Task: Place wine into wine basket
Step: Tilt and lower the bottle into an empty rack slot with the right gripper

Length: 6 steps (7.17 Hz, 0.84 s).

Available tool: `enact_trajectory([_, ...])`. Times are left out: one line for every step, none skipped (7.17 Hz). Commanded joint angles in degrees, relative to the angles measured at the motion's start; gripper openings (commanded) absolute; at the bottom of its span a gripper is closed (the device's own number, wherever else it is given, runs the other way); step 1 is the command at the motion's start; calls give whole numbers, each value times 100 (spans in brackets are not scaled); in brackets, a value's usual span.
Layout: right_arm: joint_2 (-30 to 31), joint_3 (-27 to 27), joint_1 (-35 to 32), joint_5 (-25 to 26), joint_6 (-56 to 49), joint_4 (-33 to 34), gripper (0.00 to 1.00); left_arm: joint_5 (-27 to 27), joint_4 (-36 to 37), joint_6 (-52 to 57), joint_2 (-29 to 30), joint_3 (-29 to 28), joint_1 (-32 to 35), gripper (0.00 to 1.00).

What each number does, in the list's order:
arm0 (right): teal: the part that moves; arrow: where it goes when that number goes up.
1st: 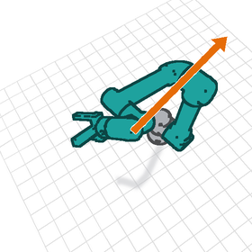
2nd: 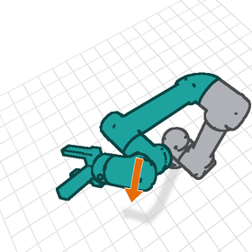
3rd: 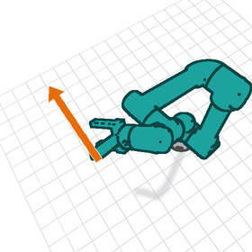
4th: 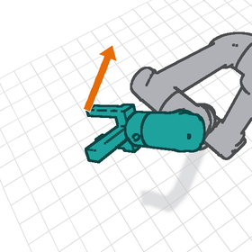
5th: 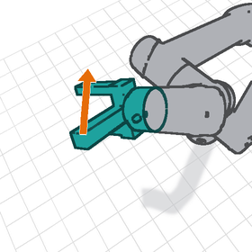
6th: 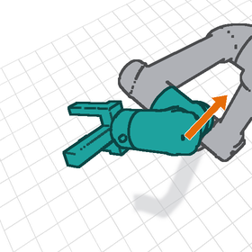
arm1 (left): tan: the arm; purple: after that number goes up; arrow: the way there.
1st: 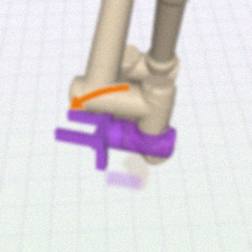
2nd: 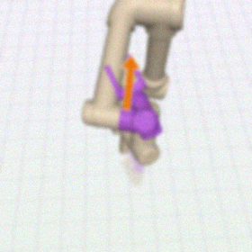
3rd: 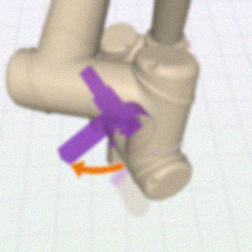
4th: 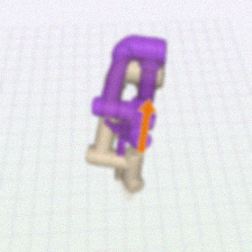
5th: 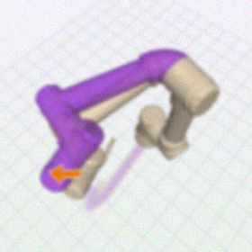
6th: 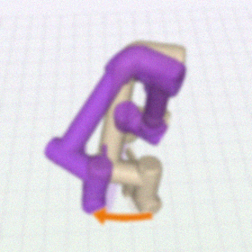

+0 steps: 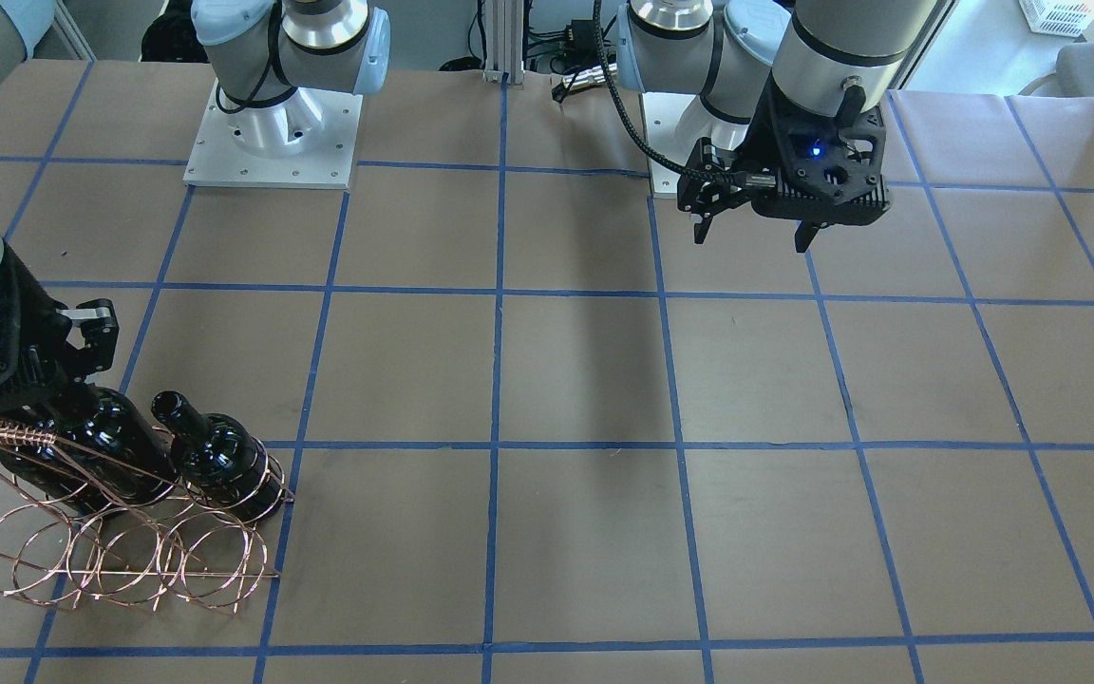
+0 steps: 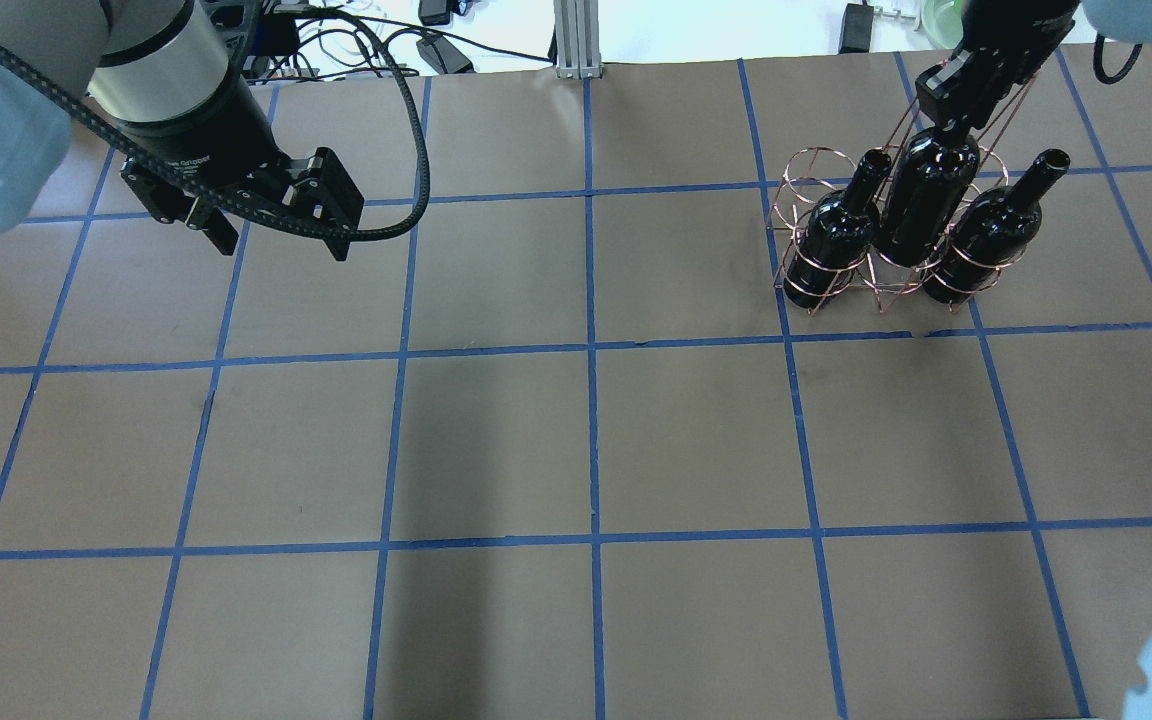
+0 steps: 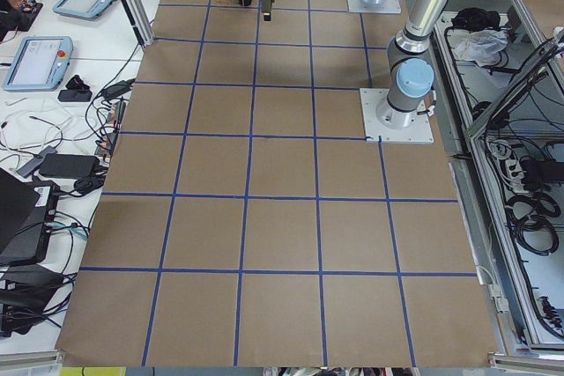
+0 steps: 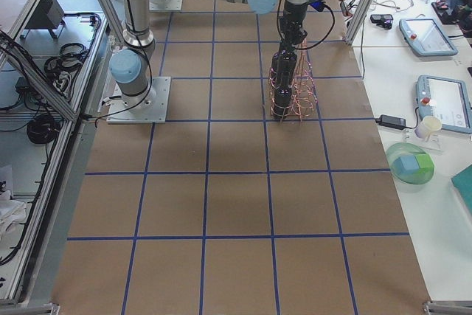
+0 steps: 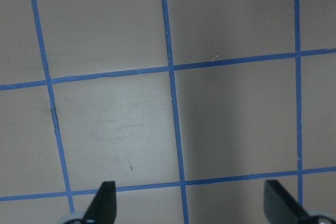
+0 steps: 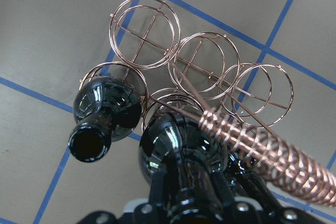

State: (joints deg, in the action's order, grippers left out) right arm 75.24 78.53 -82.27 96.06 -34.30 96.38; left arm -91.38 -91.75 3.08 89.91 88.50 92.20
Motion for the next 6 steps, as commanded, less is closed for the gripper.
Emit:
enact_trajectory([-27,39,0,1,-121,13,0,6,-1,0,0,0,0,100])
enact_trajectory([-27,57,0,-8,-130,13,0,6,-1,0,0,0,0,100])
enact_trajectory([-27,144,0,-8,-156,91,0,6,-1,-9,0,0,9,100])
enact_trajectory([-35,223,0,-8,-208,213,0,6,-1,-9,0,9,9,100])
enact_trajectory([-44,250,0,-8,-226,223,0,6,-1,0,-9,9,0,100])
enact_trajectory([-62,250,0,-8,-235,267,0,-3,-1,0,-9,9,0,100])
